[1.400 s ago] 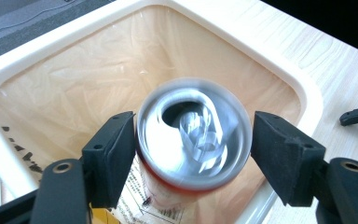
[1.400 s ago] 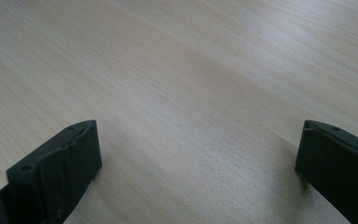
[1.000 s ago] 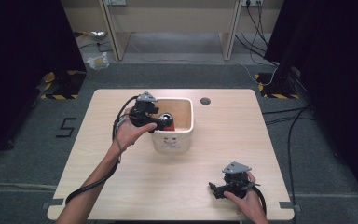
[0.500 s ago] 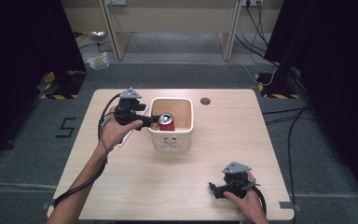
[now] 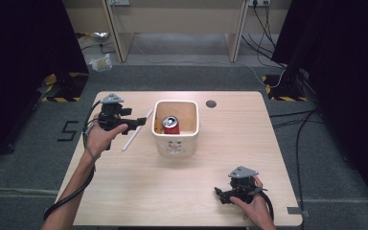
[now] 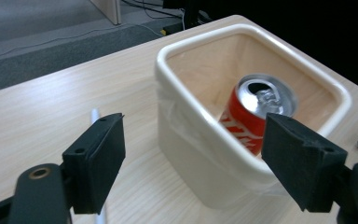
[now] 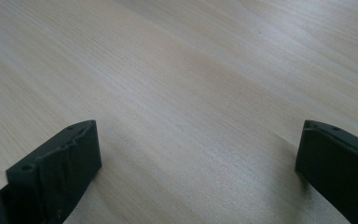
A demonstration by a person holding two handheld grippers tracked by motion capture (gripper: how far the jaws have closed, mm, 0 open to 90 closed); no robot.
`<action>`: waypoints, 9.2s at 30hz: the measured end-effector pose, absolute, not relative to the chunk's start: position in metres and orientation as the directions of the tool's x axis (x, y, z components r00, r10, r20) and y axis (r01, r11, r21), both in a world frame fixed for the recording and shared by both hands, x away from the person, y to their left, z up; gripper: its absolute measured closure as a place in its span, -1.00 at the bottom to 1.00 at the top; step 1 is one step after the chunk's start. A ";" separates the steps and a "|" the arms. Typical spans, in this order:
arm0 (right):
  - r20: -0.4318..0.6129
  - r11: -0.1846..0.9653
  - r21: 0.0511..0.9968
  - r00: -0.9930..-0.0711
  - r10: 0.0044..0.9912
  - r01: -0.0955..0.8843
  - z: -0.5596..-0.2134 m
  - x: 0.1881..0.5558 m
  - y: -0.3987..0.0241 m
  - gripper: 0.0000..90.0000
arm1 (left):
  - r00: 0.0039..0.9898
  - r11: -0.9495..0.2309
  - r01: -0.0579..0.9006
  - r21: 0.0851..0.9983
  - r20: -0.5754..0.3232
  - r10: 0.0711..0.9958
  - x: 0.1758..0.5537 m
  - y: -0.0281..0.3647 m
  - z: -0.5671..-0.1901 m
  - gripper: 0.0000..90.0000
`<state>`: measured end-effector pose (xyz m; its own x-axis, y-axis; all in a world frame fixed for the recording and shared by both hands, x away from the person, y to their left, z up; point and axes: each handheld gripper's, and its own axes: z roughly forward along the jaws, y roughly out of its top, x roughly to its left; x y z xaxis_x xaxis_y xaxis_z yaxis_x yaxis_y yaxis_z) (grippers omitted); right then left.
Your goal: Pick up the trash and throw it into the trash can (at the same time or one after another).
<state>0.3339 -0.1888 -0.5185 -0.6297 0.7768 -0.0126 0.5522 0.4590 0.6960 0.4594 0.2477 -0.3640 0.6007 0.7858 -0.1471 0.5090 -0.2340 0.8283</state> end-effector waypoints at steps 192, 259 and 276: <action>-0.011 0.458 0.695 -0.628 0.778 0.555 -0.518 0.334 -0.189 -1.00 | 0.632 -0.279 0.461 0.842 -0.091 0.769 0.433 0.251 -0.343 -0.49; -0.011 0.458 0.694 -0.628 0.778 0.555 -0.518 0.334 -0.189 -1.00 | 0.638 -0.242 0.463 0.853 -0.132 0.758 0.409 0.259 -0.440 -0.64; -0.011 0.458 0.694 -0.628 0.778 0.555 -0.518 0.334 -0.189 -1.00 | 0.645 -0.278 0.470 0.838 -0.111 0.756 0.403 0.254 -0.461 -0.64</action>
<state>0.3337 -0.1887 -0.5184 -0.6283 0.7779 -0.0110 0.5549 0.4581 0.6944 0.4035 0.2539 -0.4612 0.6452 0.7560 -0.1106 0.4699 -0.2784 0.8377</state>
